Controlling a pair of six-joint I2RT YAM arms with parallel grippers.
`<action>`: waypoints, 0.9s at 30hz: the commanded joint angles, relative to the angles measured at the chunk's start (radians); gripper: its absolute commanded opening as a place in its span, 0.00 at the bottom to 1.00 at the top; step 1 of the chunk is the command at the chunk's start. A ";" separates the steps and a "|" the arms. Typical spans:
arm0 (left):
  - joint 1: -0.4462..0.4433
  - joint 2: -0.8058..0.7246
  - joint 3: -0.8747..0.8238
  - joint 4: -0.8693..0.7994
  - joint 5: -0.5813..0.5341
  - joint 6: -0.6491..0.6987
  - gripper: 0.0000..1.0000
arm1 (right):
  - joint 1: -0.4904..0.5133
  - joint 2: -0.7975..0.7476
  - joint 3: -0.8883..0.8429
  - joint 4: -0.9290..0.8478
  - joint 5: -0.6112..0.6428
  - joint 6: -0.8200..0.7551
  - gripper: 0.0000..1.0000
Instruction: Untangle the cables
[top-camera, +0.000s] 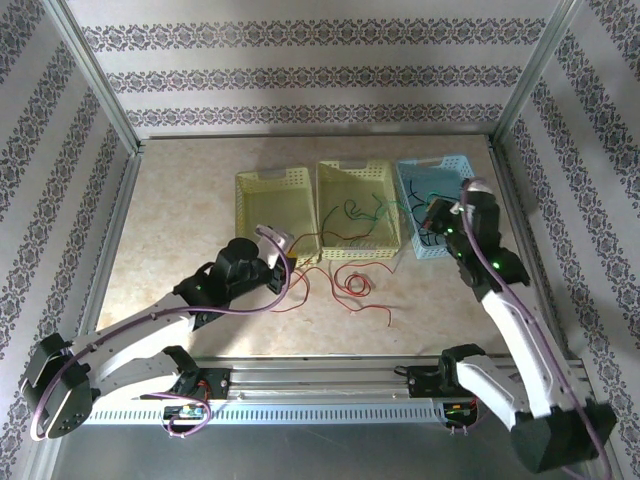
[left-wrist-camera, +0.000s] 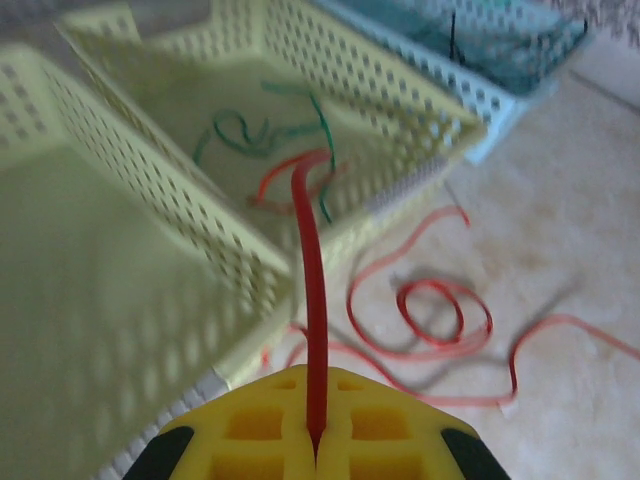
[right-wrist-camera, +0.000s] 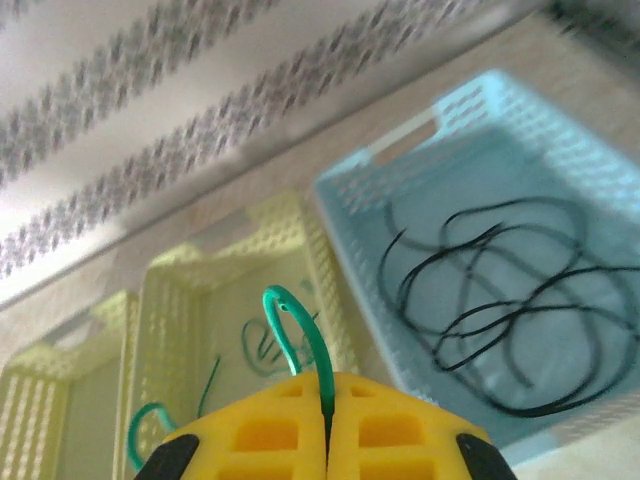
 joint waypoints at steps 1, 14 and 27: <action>-0.005 -0.016 0.062 0.219 -0.101 -0.018 0.00 | 0.057 0.096 0.003 0.120 -0.006 0.031 0.00; -0.007 -0.042 0.194 0.233 -0.031 -0.043 0.00 | 0.118 0.487 0.066 0.301 -0.026 0.075 0.31; -0.005 -0.028 0.341 0.346 -0.350 0.151 0.00 | 0.118 0.298 0.029 0.279 -0.010 0.032 0.51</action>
